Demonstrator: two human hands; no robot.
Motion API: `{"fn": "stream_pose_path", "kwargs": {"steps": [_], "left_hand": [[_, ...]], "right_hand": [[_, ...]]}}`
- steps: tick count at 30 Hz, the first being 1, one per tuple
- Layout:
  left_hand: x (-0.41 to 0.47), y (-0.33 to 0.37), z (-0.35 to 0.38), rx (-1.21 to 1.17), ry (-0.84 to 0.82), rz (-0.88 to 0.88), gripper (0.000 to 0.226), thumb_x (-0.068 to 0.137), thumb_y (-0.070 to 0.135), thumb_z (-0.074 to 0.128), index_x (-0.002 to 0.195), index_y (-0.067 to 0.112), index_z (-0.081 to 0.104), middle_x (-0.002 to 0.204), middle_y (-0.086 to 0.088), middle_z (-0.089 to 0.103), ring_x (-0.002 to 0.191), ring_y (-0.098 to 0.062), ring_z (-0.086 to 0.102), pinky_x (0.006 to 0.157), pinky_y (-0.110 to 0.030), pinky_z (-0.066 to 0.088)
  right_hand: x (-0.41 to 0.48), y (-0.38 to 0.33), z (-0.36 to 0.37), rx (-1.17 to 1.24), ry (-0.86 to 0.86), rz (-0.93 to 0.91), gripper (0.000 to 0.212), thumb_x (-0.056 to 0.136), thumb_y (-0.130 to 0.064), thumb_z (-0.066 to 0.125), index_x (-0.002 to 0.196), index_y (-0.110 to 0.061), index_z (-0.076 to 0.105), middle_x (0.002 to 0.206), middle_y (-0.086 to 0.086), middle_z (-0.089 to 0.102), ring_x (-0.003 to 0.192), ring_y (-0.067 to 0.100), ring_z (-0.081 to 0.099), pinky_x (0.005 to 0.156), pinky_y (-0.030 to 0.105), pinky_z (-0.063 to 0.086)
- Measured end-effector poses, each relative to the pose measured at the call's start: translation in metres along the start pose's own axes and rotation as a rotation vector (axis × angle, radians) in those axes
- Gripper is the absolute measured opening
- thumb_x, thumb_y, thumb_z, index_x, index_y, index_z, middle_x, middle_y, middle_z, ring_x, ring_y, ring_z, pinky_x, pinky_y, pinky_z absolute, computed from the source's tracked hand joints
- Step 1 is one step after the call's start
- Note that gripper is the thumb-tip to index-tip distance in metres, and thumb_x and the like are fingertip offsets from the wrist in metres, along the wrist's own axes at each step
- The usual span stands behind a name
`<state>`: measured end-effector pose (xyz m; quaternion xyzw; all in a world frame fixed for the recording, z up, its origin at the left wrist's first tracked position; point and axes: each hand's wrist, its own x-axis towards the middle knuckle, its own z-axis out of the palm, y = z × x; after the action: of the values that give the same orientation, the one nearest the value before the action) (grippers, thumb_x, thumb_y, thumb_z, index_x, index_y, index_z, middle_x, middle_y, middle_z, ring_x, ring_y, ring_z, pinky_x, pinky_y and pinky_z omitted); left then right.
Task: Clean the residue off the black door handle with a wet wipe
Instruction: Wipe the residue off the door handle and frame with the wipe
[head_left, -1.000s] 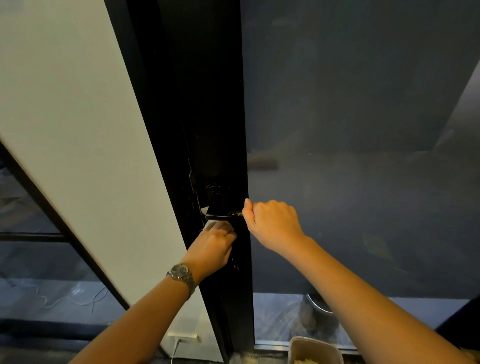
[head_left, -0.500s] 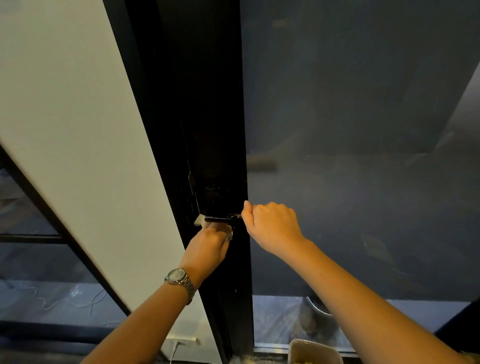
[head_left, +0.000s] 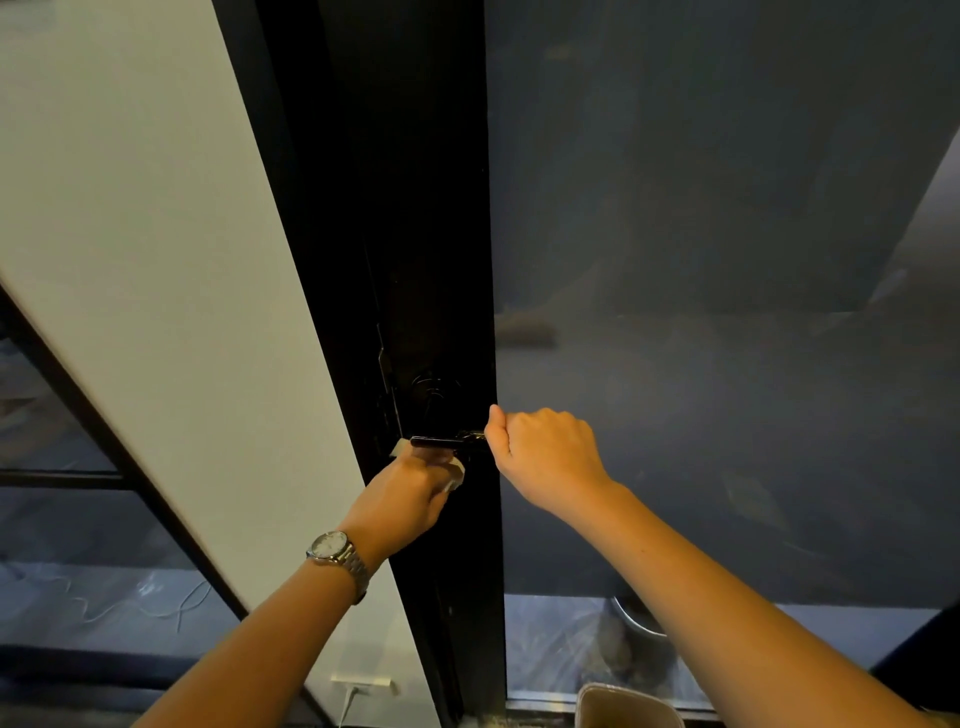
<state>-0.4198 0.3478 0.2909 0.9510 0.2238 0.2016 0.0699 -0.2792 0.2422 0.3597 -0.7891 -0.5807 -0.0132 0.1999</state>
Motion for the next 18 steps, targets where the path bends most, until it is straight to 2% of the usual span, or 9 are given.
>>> {"fn": "stream_pose_path", "kwargs": {"steps": [2, 6, 10, 12, 14, 16, 18], "left_hand": [[-0.001, -0.001, -0.002, -0.050, 0.051, 0.005, 0.020, 0.086, 0.015, 0.058, 0.100, 0.010, 0.071, 0.116, -0.011, 0.059, 0.101, -0.024, 0.056, 0.082, -0.023, 0.049], [-0.003, 0.001, -0.001, -0.202, 0.218, -0.142, 0.021, 0.081, 0.019, 0.061, 0.094, 0.007, 0.072, 0.098, -0.011, 0.062, 0.074, -0.012, 0.053, 0.066, -0.009, 0.041], [0.004, 0.005, 0.001, -0.283, 0.302, -0.386, 0.013, 0.082, 0.007, 0.059, 0.094, 0.004, 0.065, 0.086, -0.010, 0.063, 0.059, -0.013, 0.053, 0.056, -0.012, 0.041], [0.007, 0.010, 0.003, -0.248, 0.271, -0.376, 0.016, 0.084, 0.008, 0.056, 0.098, 0.006, 0.065, 0.094, -0.005, 0.061, 0.063, -0.017, 0.057, 0.058, -0.013, 0.043], [0.006, 0.014, 0.007, -0.146, 0.177, -0.245, 0.019, 0.087, 0.011, 0.053, 0.099, 0.009, 0.068, 0.105, 0.000, 0.059, 0.083, -0.018, 0.061, 0.070, -0.008, 0.042], [0.002, 0.013, 0.010, -0.047, 0.053, -0.086, 0.022, 0.090, 0.015, 0.051, 0.099, 0.009, 0.070, 0.118, -0.003, 0.060, 0.106, -0.019, 0.058, 0.087, -0.015, 0.042], [-0.001, 0.006, 0.008, -0.006, 0.005, -0.023, 0.023, 0.090, 0.017, 0.052, 0.103, 0.010, 0.070, 0.125, -0.004, 0.057, 0.116, -0.020, 0.052, 0.095, -0.022, 0.043]], "right_hand": [[0.000, 0.000, -0.001, 0.010, -0.008, -0.001, 0.055, 0.103, -0.034, 0.021, 0.052, -0.015, 0.034, 0.049, 0.000, 0.036, 0.044, 0.017, 0.031, 0.043, 0.027, 0.024], [-0.001, 0.000, -0.001, 0.011, -0.001, 0.003, 0.055, 0.103, -0.034, 0.020, 0.053, -0.015, 0.034, 0.050, 0.000, 0.037, 0.045, 0.016, 0.032, 0.045, 0.028, 0.026], [0.000, -0.001, 0.001, 0.007, 0.003, 0.000, 0.056, 0.103, -0.034, 0.021, 0.052, -0.014, 0.035, 0.049, 0.000, 0.037, 0.044, 0.017, 0.032, 0.044, 0.027, 0.026], [0.001, -0.002, 0.001, -0.001, 0.006, 0.003, 0.056, 0.103, -0.034, 0.021, 0.052, -0.015, 0.034, 0.049, 0.000, 0.037, 0.044, 0.017, 0.032, 0.044, 0.027, 0.025], [0.000, -0.002, 0.001, -0.007, 0.014, 0.004, 0.056, 0.102, -0.034, 0.021, 0.051, -0.015, 0.033, 0.048, -0.001, 0.036, 0.044, 0.016, 0.031, 0.043, 0.027, 0.023], [-0.001, -0.001, 0.001, -0.007, 0.013, 0.006, 0.056, 0.102, -0.034, 0.021, 0.051, -0.016, 0.033, 0.049, -0.001, 0.036, 0.044, 0.016, 0.031, 0.044, 0.027, 0.023], [-0.002, -0.001, 0.000, -0.006, 0.007, 0.005, 0.056, 0.103, -0.034, 0.021, 0.052, -0.016, 0.033, 0.049, -0.001, 0.036, 0.044, 0.016, 0.031, 0.043, 0.027, 0.022]]}}
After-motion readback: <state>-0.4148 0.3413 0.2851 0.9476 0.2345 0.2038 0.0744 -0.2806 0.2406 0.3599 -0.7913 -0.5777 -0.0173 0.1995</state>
